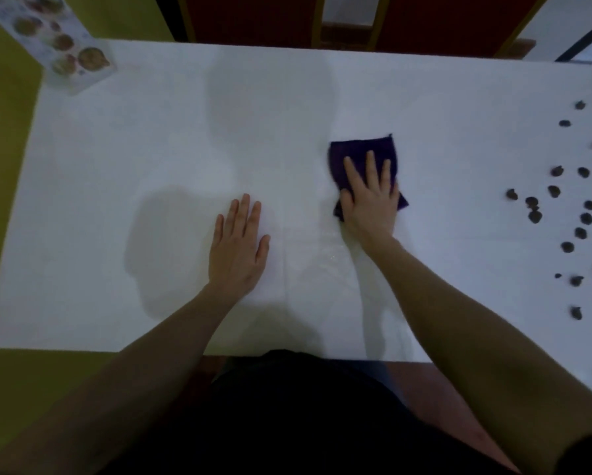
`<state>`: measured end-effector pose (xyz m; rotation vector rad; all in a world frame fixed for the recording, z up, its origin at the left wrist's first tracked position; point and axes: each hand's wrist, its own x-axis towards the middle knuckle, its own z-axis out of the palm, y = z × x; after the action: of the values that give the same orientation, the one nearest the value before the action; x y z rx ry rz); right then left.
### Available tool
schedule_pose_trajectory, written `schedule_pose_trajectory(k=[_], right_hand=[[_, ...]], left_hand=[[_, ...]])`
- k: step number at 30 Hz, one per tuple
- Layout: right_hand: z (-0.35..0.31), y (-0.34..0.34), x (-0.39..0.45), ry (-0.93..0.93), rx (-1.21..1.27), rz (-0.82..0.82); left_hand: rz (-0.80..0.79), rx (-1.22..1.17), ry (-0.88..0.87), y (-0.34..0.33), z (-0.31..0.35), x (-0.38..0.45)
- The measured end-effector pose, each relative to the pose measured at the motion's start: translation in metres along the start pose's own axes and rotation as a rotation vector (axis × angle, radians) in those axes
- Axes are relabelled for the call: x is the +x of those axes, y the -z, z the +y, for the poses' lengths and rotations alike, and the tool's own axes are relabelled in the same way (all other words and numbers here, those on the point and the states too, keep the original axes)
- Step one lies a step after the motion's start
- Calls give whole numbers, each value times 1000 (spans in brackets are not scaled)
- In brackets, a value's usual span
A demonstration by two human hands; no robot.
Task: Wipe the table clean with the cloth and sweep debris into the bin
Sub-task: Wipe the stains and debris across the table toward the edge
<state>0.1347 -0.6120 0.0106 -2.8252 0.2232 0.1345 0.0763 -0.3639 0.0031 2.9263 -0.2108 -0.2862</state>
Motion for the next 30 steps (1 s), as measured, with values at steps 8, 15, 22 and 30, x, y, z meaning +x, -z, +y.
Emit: schedule_pose_trajectory(k=[8, 15, 22, 30], right_hand=[[-5, -23, -155, 275, -22, -44], [80, 6, -139, -147, 34, 66], [-6, -15, -88, -108, 43, 73], [42, -16, -192, 143, -18, -1]], left_hand=[[11, -25, -22, 1, -2, -2], [15, -36, -44, -1, -5, -1], [17, -23, -108, 0, 0, -2], [-10, -73, -224, -2, 46, 10]])
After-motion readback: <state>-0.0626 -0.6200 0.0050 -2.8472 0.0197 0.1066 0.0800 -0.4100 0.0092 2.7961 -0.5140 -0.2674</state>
